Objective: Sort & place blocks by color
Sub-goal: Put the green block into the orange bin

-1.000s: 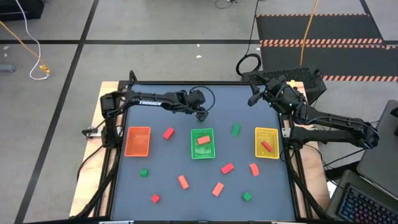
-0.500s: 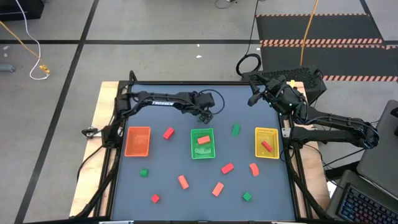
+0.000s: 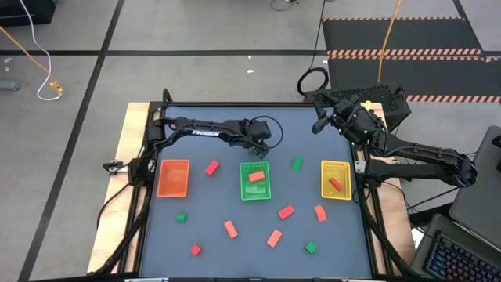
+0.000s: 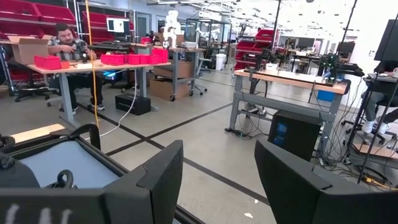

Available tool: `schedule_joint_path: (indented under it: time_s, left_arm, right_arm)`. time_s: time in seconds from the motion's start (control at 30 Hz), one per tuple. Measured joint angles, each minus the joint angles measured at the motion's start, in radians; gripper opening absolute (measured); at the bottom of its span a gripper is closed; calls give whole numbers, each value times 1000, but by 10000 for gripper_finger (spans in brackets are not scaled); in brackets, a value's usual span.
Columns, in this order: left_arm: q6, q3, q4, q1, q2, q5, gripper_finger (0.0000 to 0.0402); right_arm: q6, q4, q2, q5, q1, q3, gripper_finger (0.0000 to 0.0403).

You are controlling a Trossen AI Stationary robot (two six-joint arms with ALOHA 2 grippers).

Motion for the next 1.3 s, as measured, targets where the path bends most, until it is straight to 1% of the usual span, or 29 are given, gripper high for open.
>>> schedule_joint_path:
  time_s: [0.33,0.43,0.53,0.73,0.83,1.07,1.2,1.3]
  left_arm:
    - [2,-1,30,0,44,-2,296]
    - [10,-1,30,2,44,-14,284]
    - [13,-1,32,1,44,-31,247]
    - [17,-1,31,3,46,-39,143]
    - [37,-1,31,3,46,-40,103]
    - [74,0,27,7,46,-39,99]
    - [87,0,9,18,34,-38,121]
    - [111,8,-29,28,8,-43,127]
  right_arm:
    - [0,1,0,0,0,0,196]
    - [0,2,0,0,0,0,196]
    - [0,2,1,0,0,0,196]
    - [-3,1,1,0,0,0,196]
    - [-3,1,1,0,0,0,196]
    - [-3,2,1,0,0,0,196]
    - [-19,1,1,0,0,0,196]
    - [-21,1,1,0,0,0,196]
